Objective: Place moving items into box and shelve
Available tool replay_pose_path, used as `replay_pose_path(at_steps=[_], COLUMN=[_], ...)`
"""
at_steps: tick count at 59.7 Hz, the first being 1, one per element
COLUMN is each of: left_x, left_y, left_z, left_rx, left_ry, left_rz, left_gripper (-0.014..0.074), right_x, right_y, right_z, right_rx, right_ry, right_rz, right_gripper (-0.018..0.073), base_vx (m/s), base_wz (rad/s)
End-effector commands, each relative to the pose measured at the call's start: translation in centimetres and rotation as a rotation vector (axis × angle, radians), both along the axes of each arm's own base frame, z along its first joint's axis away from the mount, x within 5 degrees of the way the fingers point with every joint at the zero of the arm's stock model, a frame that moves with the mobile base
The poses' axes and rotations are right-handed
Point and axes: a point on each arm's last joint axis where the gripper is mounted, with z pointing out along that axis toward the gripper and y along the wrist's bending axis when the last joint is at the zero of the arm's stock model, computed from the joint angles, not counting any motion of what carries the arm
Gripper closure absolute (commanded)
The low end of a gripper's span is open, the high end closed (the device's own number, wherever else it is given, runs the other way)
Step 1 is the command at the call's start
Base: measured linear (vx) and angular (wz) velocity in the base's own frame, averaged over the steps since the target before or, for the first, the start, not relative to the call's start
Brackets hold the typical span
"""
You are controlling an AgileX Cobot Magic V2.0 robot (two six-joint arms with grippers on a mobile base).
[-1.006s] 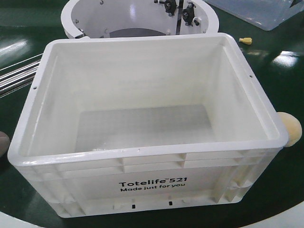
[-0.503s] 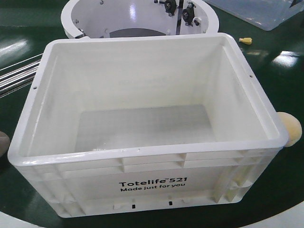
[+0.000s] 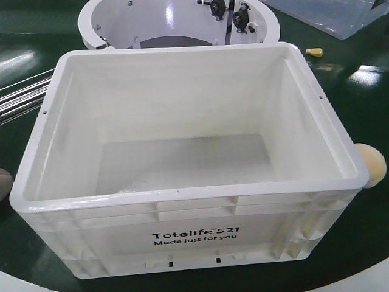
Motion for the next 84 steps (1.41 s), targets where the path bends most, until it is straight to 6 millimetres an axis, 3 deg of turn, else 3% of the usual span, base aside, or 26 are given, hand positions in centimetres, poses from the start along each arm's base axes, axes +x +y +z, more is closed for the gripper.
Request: replay_pose_path(at_steps=[1, 7, 16, 24, 30, 46, 70, 84], left_x=[0.8, 2.4, 4.6, 6.6, 7.8, 9.6, 10.3, 10.9], left_y=[1.2, 2.8, 4.2, 4.6, 4.4, 3.7, 3.8, 4.3], left_z=[1.6, 0.0, -2.9, -5.9, -8.3, -11.8, -13.7, -16.5], left_rx=[0.001, 0.013, -0.011, -0.021, -0.072, -0.126, -0.124, -0.066], left_ry=[-0.06, 0.044, 0.218, 0.389, 0.534, 0.703, 0.796, 0.946], left_rz=[0.085, 0.179, 0.247, 0.254, 0.235, 0.144, 0.147, 0.138], left_gripper=[0.0143, 0.0143, 0.0143, 0.0143, 0.0143, 0.0143, 0.0143, 0.0143], right_x=[1.3, 3.7, 6.7, 8.6, 9.3, 9.7, 10.9, 11.6], right_y=[-0.9, -2.9, -4.6, -4.4, -4.2, -4.7, -5.2, -5.4], right_z=[1.7, 0.3, -4.2, -8.2, -10.0, -12.3, -15.4, -18.2], right_rx=[-0.029, -0.039, 0.02, 0.188, 0.237, 0.2, 0.226, 0.256], right_ry=[-0.017, 0.082, 0.308, 0.479, 0.556, 0.677, 0.765, 0.845], right_rz=[-0.035, -0.089, -0.034, 0.079, 0.114, 0.116, 0.095, 0.092], right_gripper=[0.0054, 0.0054, 0.0054, 0.0054, 0.0054, 0.0054, 0.0054, 0.0054], base_vx=[0.0, 0.0, 0.0, 0.0, 0.0, 0.0, 0.0, 0.0], base_wz=[0.0, 0.0, 0.0, 0.0, 0.0, 0.0, 0.0, 0.0])
